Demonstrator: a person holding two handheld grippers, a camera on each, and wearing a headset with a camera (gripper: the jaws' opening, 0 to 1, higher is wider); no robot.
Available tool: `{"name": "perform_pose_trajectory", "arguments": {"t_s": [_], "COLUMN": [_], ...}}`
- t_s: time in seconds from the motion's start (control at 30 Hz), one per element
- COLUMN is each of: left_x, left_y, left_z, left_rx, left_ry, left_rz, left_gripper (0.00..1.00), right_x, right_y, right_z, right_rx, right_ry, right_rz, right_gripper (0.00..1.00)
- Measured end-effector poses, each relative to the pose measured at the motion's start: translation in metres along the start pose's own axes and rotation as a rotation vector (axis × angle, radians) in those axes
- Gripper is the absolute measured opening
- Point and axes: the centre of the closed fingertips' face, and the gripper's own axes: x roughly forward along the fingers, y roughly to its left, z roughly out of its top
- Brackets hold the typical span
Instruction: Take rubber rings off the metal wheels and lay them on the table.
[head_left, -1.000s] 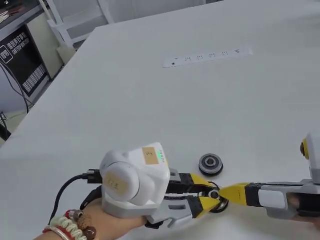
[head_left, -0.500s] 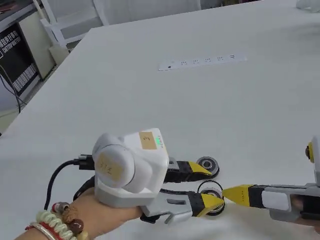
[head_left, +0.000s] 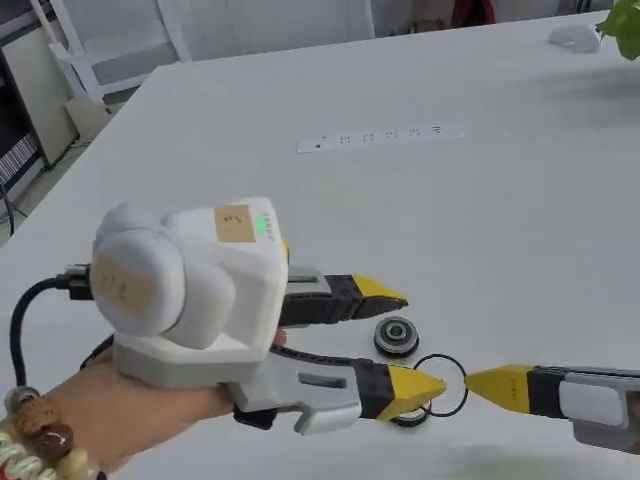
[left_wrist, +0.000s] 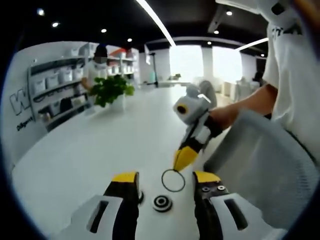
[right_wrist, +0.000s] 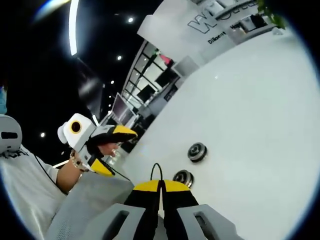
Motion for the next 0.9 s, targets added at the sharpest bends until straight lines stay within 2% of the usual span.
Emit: {"name": "perform_pose_trajectory", "arguments": {"t_s": [0.23,0.4,0.57,0.67,0.73,0.9], "left_x": [-0.048,-0.085,-0.124,-0.141,-0.155,-0.175], "left_y": [0.006,0.011,0.015,0.015,0.017,0.017], "left_z": [-0.009,-0.02,-0.033,-0.041,-0.051,-0.065], "left_rx": [-0.002,-0.006,-0.041,-0.056,-0.068,-0.102], "left_ry": [0.022,0.044,0.034,0.032,0.033,0.027], "left_rz": [0.105,0.176,0.259,0.288,0.32,0.361], "left_gripper": [0.53,0.57,0.61,0.63,0.64,0.66], "right_x": [-0.01,-0.01,-0.009,-0.008,-0.008,-0.004], "right_y": [0.02,0.033,0.047,0.057,0.067,0.082], "right_z": [0.015,0.018,0.021,0.025,0.029,0.034], "right_rx": [-0.032,-0.047,-0.06,-0.08,-0.105,-0.123], "right_ry": [-0.039,-0.035,-0.032,-0.033,-0.04,-0.053], "right_rz": [-0.01,-0.017,-0.024,-0.031,-0.036,-0.035], "right_gripper": [0.0,0.0,0.0,0.0,0.0,0.0]}}
